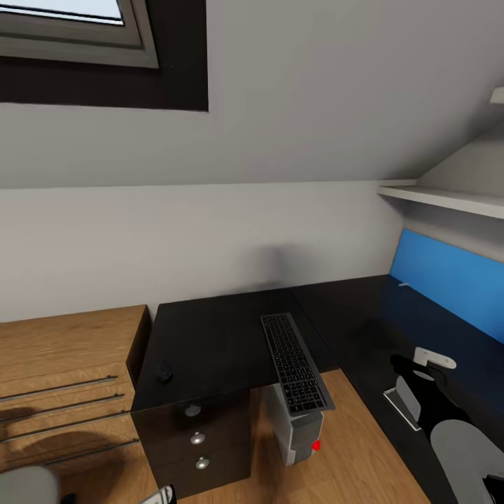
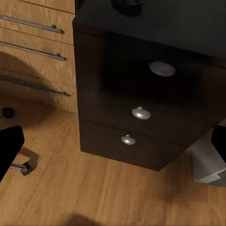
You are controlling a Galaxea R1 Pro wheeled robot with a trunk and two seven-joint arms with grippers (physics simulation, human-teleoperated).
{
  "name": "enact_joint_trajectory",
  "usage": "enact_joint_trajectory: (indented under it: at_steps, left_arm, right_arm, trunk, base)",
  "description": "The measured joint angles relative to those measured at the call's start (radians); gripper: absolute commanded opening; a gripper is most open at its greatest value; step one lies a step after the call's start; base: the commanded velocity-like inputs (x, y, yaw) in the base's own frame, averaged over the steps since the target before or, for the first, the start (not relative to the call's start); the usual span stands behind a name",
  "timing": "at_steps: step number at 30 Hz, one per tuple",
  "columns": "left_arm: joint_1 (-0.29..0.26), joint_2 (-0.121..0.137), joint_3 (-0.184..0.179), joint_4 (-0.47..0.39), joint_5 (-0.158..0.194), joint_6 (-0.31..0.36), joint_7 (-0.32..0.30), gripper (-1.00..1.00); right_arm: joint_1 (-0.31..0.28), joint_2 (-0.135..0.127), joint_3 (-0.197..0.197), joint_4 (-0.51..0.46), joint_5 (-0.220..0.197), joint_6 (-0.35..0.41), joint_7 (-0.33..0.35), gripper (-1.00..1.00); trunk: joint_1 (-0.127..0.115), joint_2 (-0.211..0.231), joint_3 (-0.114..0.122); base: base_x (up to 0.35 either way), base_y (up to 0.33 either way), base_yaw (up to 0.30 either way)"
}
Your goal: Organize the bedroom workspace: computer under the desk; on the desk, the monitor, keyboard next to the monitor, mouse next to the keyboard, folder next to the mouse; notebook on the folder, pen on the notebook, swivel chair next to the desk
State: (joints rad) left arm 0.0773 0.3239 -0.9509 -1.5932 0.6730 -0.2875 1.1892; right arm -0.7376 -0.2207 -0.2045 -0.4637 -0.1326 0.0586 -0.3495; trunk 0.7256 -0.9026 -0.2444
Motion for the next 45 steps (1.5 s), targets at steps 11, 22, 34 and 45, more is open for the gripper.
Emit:
enact_joint_trajectory:
  at_steps: [11, 22, 34, 45]
  left_arm:
    - [0.000, 0.001, -0.001, 0.002, 0.000, -0.004, 0.001, 1.00]
    - [0.000, 0.002, -0.001, 0.009, 0.000, -0.006, 0.004, 1.00]
    - [0.000, 0.002, -0.001, 0.017, 0.000, -0.006, 0.004, 1.00]
    - [0.000, 0.001, -0.002, 0.018, 0.001, -0.006, 0.004, 1.00]
  right_arm:
    - [0.000, -0.001, -0.002, 0.005, 0.001, -0.001, -0.002, 1.00]
    - [-0.004, -0.029, -0.016, 0.012, -0.006, 0.006, -0.041, 1.00]
    - [-0.013, -0.039, -0.022, 0.012, -0.015, 0.055, -0.048, 1.00]
    - [-0.014, -0.040, -0.022, 0.010, -0.016, 0.065, -0.049, 1.00]
  trunk:
    - [0.042, -0.077, -0.035]
    - [0.084, -0.154, -0.069]
    - [0.130, -0.238, -0.107]
    - [0.173, -0.315, -0.141]
  base:
    - [0.000, 0.000, 0.000]
    - [0.000, 0.000, 0.000]
    - [0.000, 0.000, 0.000]
    - [0.000, 0.000, 0.000]
